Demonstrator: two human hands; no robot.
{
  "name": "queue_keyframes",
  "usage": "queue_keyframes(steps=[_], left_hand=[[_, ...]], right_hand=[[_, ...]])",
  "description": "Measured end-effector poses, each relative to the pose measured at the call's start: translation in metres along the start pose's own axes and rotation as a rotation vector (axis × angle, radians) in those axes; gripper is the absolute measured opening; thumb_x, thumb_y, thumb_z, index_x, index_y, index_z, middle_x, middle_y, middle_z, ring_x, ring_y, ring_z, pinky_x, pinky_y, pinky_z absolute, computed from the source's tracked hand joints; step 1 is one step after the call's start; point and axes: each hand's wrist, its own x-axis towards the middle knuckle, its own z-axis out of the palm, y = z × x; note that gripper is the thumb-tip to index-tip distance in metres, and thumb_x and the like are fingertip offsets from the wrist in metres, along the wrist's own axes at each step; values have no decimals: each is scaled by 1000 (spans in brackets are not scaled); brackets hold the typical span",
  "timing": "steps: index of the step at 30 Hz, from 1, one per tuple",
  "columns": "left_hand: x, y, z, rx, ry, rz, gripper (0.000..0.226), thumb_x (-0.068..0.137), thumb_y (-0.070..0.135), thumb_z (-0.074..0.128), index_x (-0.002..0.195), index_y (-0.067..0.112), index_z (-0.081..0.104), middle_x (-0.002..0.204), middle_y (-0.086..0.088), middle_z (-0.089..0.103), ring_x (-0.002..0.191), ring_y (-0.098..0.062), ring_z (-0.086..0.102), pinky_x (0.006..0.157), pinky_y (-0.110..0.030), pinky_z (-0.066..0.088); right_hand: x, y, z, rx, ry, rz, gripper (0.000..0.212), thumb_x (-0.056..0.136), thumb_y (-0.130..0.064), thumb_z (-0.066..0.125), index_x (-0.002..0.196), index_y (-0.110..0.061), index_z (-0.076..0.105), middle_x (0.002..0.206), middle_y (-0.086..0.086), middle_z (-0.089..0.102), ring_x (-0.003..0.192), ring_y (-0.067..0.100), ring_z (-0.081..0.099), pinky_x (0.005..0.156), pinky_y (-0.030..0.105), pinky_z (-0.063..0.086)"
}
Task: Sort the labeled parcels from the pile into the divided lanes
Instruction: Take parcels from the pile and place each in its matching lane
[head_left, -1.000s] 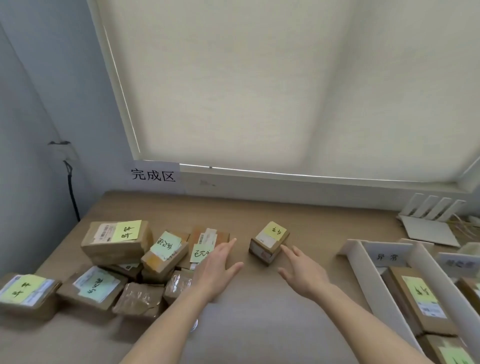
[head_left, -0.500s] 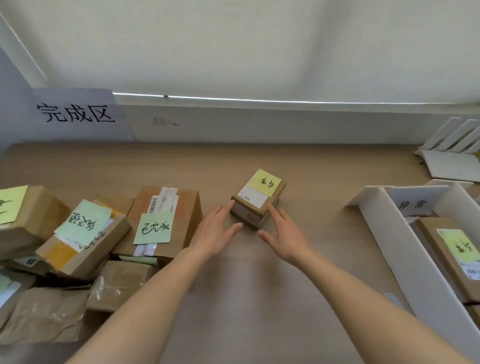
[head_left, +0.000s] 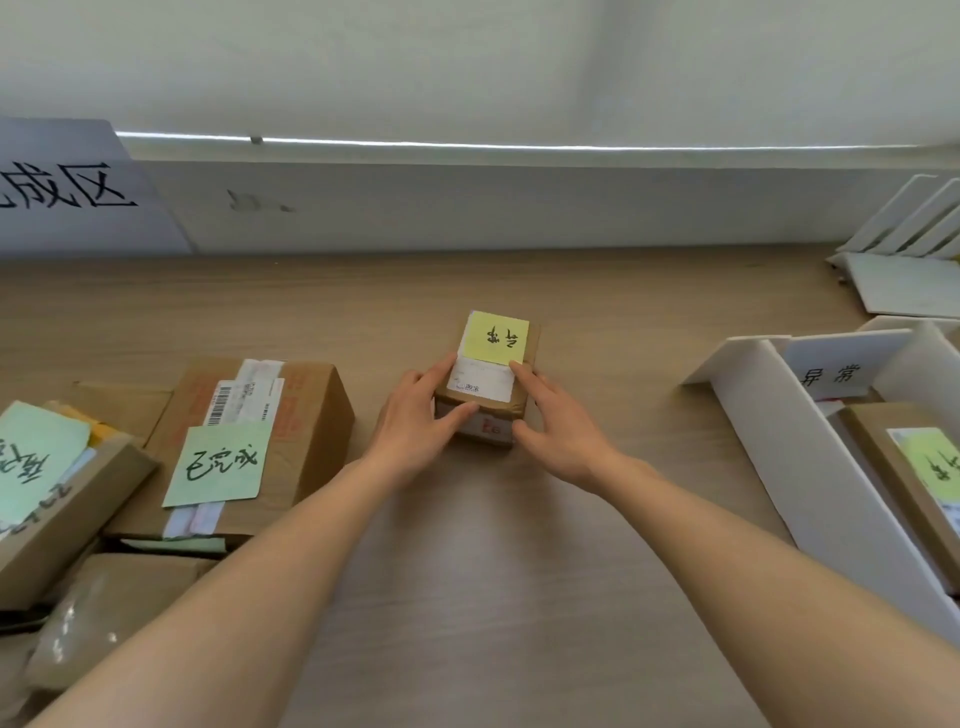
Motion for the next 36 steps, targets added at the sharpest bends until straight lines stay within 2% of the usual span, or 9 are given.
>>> queue_keyframes(steps=[3,12,15,17,22,26,30,33,36], left_hand=[[-2,7,10,-32,-12,12,78,86,50,71,152,36,33,116,1,48,105,-14,51,84,-26,39],[-24,26,23,-219,38,-21,78,86,40,75,153,32,35,147,8,50,128,-9,47,95,-20,38],[-44,38,15,-216,38,-33,79,83,42,77,152,32,37,142,8,54,117,-5,53,91,-14,41],[-60,54,2,-223,52,-40,78,83,39,78,151,30,40,136,8,57,107,-3,55,79,0,39],[-104,121,-55,-211,134,4,76,84,39,77,150,28,41,131,10,55,109,-8,53,72,0,37],[-151,195,-114,-195,185,64,74,84,34,78,149,26,43,123,11,55,95,-4,56,67,5,36],[-214,261,-161,-214,238,99,75,81,35,81,147,30,46,120,13,61,85,11,60,71,-1,41],[-262,299,-184,-221,276,122,76,79,37,82,146,32,47,125,11,61,95,-6,66,85,-18,48],[-311,330,-198,-218,291,164,78,78,37,82,147,31,47,128,10,63,102,-12,66,92,-27,52]], right_hand=[[0,7,0,48,-6,2,78,95,-29,62,161,-30,21,165,-7,24,148,17,31,119,35,31],[-16,13,8,143,37,-11,71,101,-16,60,161,-23,24,165,-4,26,147,19,33,120,30,29],[-34,5,-2,129,-1,-6,74,100,-20,62,162,-23,21,164,-2,30,146,21,35,119,32,31],[-50,-9,-19,104,-17,-16,74,101,-24,61,162,-21,19,162,1,33,143,21,37,115,27,31],[-98,-65,-88,82,19,-97,71,101,-24,60,161,-16,22,160,0,35,140,21,40,107,18,31],[-155,-116,-156,52,85,-186,71,100,-28,61,161,-20,24,158,-4,39,135,21,47,110,33,39],[-228,-162,-215,50,134,-260,70,99,-27,63,160,-21,28,155,-8,44,128,16,52,105,27,41],[-283,-191,-250,42,152,-304,68,99,-21,63,159,-20,29,152,-9,46,130,13,50,101,19,37],[-341,-211,-275,30,165,-335,68,99,-19,63,158,-21,30,151,-8,47,128,16,54,106,27,42]])
